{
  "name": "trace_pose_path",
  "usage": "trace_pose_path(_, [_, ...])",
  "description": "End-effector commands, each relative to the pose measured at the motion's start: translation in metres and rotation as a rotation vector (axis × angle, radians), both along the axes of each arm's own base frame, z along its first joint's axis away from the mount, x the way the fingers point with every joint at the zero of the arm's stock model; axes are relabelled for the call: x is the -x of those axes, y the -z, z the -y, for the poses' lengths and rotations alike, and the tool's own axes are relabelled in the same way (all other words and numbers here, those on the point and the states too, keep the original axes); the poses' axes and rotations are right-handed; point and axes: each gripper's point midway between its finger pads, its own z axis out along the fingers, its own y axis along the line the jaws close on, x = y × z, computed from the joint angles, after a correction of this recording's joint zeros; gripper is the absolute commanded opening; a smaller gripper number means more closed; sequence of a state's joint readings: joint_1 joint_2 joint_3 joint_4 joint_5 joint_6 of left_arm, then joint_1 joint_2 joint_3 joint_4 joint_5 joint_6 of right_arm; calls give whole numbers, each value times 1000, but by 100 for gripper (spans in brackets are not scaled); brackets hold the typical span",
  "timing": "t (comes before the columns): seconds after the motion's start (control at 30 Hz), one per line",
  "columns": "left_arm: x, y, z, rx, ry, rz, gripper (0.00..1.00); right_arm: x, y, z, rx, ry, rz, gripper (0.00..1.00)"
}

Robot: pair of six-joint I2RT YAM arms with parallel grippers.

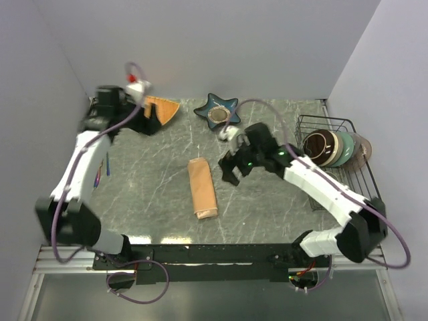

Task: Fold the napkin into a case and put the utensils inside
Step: Rotate the smaller rectangle-folded napkin at the center of the board, then pick up the knife from the corner of the board.

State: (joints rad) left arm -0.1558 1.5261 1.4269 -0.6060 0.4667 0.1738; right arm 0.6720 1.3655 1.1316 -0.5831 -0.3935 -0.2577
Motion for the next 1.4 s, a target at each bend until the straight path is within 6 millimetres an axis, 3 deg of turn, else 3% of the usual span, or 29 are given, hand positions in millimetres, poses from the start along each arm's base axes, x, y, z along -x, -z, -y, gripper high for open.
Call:
trace_pose_path(0.0, [2, -63, -49, 106, -243, 131, 73, -35, -71, 22, -97, 154, 207, 100])
trace_pose_path(0.03, [-3, -64, -71, 83, -400, 125, 74, -43, -83, 25, -104, 195, 244, 100])
trace_pose_path(0.1, [-1, -60, -85, 37, -448, 115, 79, -50, -96, 25, -116, 248, 234, 100])
trace_pose_path(0.13, [-1, -54, -96, 7, -459, 105, 79, -51, -92, 29, -87, 274, 207, 100])
trace_pose_path(0.17, [1, -38, -97, -17, -462, 30, 80, -52, -92, 31, -73, 287, 186, 100])
trace_pose_path(0.23, [2, -18, -129, -43, -494, -63, 79, -51, -90, 35, -40, 280, 107, 100])
trace_pose_path(0.27, [2, -3, -133, -19, -492, -146, 76, -52, -91, 40, -53, 280, 70, 100])
trace_pose_path(0.3, [1, 4, -152, -11, -541, -172, 75, -56, -93, 41, -54, 284, 48, 100])
trace_pose_path(0.37, [-1, 24, -174, -64, -609, -210, 72, -47, -89, 51, -41, 264, -36, 100])
trace_pose_path(0.5, [-2, 67, -202, -177, -704, -299, 65, -55, -85, 81, 3, 338, -89, 100])
trace_pose_path(0.57, [-3, 94, -213, -188, -735, -367, 55, -55, -84, 88, 19, 363, -96, 100])
trace_pose_path(0.67, [-9, 120, -230, -204, -781, -410, 50, -57, -82, 98, 54, 380, -74, 100])
trace_pose_path(0.87, [-23, 133, -257, -236, -846, -416, 48, -58, -79, 106, 89, 401, -77, 100])
trace_pose_path(1.17, [26, 143, -286, -281, -867, -492, 44, -55, -73, 111, 103, 414, -73, 100])
trace_pose_path(1.37, [35, 158, -300, -303, -857, -523, 39, -56, -70, 108, 95, 408, -92, 100])
